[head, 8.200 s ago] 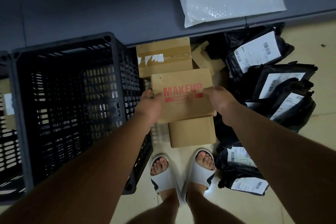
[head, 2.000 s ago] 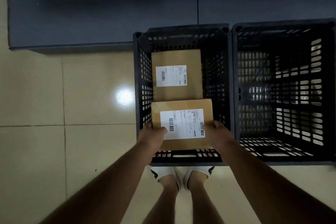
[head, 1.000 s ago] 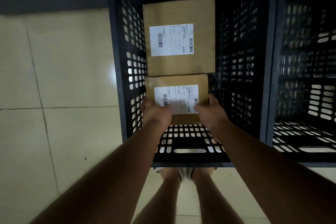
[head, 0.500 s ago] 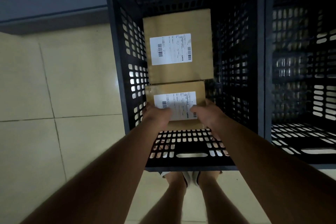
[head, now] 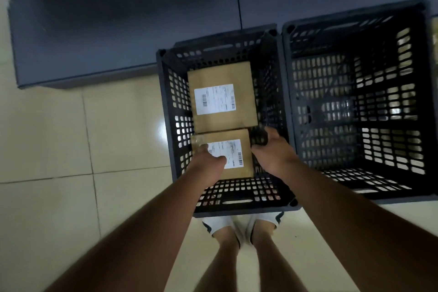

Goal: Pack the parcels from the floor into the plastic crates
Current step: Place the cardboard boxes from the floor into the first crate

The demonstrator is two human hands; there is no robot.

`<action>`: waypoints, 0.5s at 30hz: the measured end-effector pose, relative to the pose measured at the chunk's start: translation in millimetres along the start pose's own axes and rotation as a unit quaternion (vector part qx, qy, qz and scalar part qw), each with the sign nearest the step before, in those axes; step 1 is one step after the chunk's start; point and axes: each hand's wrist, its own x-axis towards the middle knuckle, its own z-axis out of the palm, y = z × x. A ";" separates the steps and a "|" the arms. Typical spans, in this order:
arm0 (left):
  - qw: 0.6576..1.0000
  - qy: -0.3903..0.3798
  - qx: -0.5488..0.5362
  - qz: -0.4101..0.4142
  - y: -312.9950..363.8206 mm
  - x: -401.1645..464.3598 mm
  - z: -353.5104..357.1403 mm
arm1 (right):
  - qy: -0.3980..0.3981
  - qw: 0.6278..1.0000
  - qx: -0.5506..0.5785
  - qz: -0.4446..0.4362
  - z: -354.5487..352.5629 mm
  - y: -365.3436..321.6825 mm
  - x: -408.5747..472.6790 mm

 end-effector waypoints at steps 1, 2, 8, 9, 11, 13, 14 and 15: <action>1.000 0.000 0.011 0.011 6.5 -10.6 -3.9 | 0.005 1.000 -0.011 -0.006 -9.5 -4.5 -11.9; 1.000 0.001 0.021 0.022 13.0 -21.2 -8.3 | 0.012 1.000 -0.020 -0.014 -18.6 -8.2 -22.7; 0.997 0.017 0.040 0.066 49.4 -85.8 -33.4 | 0.050 0.997 -0.030 -0.055 -73.0 -19.6 -87.9; 0.996 0.020 0.039 0.073 54.3 -95.7 -35.7 | 0.058 0.996 -0.030 -0.056 -81.1 -19.4 -97.9; 0.995 0.021 0.034 0.086 63.5 -116.8 -39.2 | 0.076 0.995 -0.029 -0.056 -94.9 -16.0 -116.1; 0.994 0.021 0.033 0.100 71.6 -137.6 -42.6 | 0.092 0.994 -0.013 -0.055 -105.2 -8.7 -133.0; 0.993 0.020 0.037 0.108 75.3 -147.4 -43.6 | 0.096 0.994 -0.004 -0.055 -108.9 -3.2 -141.2; 0.992 0.018 0.042 0.118 79.0 -156.4 -44.0 | 0.100 0.993 0.002 -0.055 -112.5 2.2 -149.6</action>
